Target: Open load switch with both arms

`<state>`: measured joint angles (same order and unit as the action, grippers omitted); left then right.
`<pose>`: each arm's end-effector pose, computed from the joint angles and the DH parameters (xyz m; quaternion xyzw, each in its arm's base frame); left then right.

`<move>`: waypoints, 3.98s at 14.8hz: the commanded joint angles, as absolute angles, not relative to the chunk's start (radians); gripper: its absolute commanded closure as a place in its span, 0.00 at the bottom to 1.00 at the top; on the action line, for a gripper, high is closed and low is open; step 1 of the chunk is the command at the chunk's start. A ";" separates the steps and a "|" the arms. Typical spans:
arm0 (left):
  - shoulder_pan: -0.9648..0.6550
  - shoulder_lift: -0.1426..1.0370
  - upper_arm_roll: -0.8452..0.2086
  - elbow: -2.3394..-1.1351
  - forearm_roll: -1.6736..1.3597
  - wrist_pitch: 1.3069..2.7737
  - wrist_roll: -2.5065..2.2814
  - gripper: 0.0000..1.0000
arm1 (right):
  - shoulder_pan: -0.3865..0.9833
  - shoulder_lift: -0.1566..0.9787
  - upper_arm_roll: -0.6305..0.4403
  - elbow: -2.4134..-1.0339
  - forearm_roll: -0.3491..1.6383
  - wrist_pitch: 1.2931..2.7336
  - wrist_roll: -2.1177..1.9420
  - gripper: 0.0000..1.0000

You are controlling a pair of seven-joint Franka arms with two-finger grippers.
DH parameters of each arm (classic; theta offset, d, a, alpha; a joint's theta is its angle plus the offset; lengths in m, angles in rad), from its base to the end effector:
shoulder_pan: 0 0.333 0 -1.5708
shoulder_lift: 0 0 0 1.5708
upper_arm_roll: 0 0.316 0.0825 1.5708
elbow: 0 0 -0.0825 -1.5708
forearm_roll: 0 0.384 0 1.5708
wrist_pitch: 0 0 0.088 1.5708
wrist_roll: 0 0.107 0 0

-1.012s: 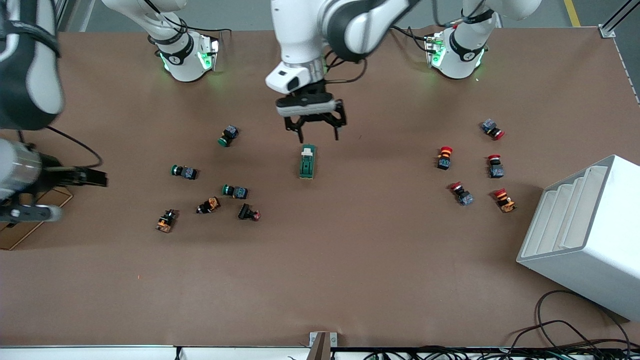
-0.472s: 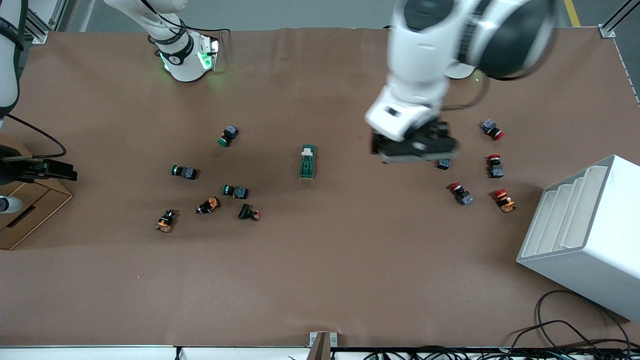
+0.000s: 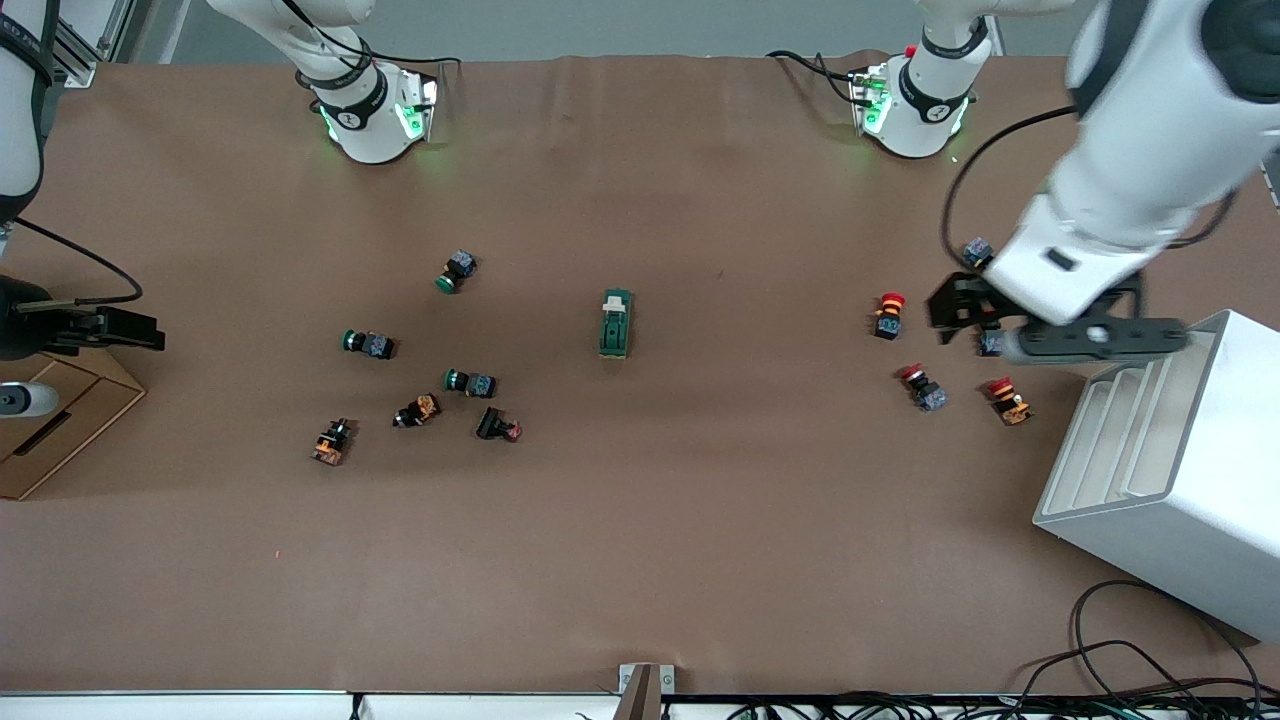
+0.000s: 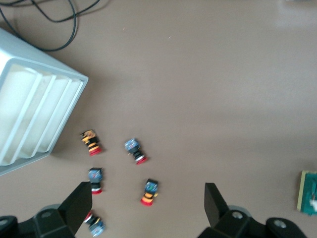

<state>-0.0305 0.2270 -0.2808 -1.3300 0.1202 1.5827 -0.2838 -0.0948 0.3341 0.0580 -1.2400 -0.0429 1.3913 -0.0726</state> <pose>0.6030 -0.1580 0.6102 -0.9994 0.0095 -0.0247 0.0227 0.6319 -0.0349 0.5648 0.9957 0.0152 -0.0915 0.0068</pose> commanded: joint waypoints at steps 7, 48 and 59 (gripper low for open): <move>-0.049 0.005 -0.060 -1.514 0.003 1.546 -0.011 0.00 | -0.091 0.273 0.066 -1.261 0.023 1.332 -0.040 0.00; -0.037 -0.120 -0.081 -1.628 -0.038 1.548 -0.011 0.00 | -0.040 0.040 0.009 -1.388 0.011 1.331 -0.041 0.00; -0.035 -0.095 -0.078 -1.591 -0.029 1.554 -0.014 0.00 | -0.040 0.037 0.009 -1.390 0.011 1.331 -0.041 0.00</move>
<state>-0.0422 -0.1121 -0.0766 -1.6264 -0.0240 1.5526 -0.0195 -0.0324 0.0701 0.0032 -1.3524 0.0099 1.3184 -0.0444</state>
